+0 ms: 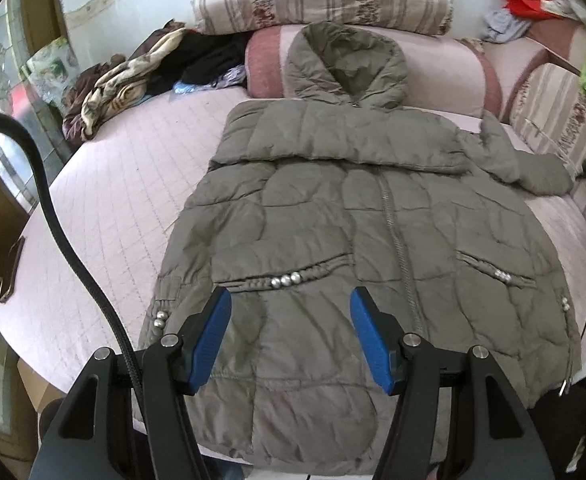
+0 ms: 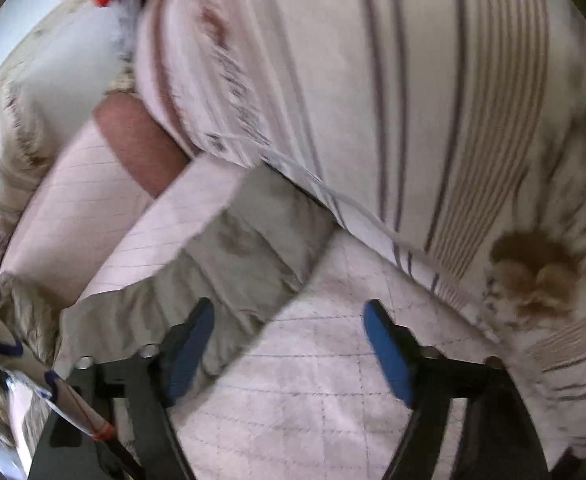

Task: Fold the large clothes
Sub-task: 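Move the right gripper to the other sleeve cuff and grasp it, then fold the held sleeve across the coat body with the right gripper, release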

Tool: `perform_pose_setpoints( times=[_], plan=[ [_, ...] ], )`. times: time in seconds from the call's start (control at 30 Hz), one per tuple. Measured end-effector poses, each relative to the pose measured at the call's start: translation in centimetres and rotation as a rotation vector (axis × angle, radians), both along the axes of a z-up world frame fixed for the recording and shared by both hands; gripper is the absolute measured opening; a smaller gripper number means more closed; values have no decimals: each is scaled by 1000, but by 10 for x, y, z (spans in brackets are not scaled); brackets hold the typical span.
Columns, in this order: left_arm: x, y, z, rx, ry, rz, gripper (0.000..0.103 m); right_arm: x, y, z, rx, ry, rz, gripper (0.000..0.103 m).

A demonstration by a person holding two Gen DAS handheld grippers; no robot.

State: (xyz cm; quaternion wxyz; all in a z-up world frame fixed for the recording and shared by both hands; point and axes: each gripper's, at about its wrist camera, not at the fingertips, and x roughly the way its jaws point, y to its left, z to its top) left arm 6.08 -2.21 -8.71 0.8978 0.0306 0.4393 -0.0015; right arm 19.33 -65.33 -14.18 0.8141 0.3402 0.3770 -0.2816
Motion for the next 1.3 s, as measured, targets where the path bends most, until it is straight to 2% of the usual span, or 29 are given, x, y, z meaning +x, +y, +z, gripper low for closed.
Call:
perform_pose_setpoints(
  times=[0.1, 0.23, 0.4, 0.43, 0.47, 0.5, 0.53, 0.57, 0.67, 0.73, 0.87, 0.97, 1.13, 1.2, 1.3],
  plan=[
    [13, 2, -6, -5, 19, 22, 61, 16, -14, -27, -10, 37, -21, 71],
    [32, -1, -15, 33, 48, 49, 61, 39, -31, -55, 14, 38, -42, 71],
    [44, -4, -22, 64, 71, 79, 61, 72, -34, -65, -25, 13, -8, 70],
    [45, -4, -22, 71, 69, 83, 61, 78, -34, -66, -21, 7, 5, 52],
    [46, -4, -22, 75, 68, 86, 61, 85, -34, -66, -9, 13, 17, 28],
    [46, -4, -23, 76, 69, 88, 61, 89, -35, -63, -9, 21, 14, 25],
    [45, -4, -23, 74, 71, 88, 61, 89, -34, -57, -7, 14, 14, 16],
    [45, -4, -23, 71, 71, 86, 61, 89, -34, -51, -6, 7, 13, 14],
    [40, -2, -20, 60, 63, 76, 61, 80, -27, -23, -40, -13, 16, 13],
    [34, 1, -16, 45, 46, 65, 61, 71, -18, 7, -89, -29, 20, 12],
    [19, 13, -5, 17, 9, 48, 61, 47, 14, 80, -213, -82, 43, 12],
    [7, 31, 5, -2, -30, 71, 61, 34, 56, 133, -264, -147, 111, 12],
    [-5, 65, 12, -1, -86, 129, 61, 34, 179, 213, -337, -239, 334, 12],
    [-8, 79, 10, 8, -101, 148, 61, 39, 234, 232, -327, -272, 430, 12],
    [-9, 99, 5, 26, -119, 167, 61, 49, 320, 244, -302, -303, 574, 12]
  ],
)
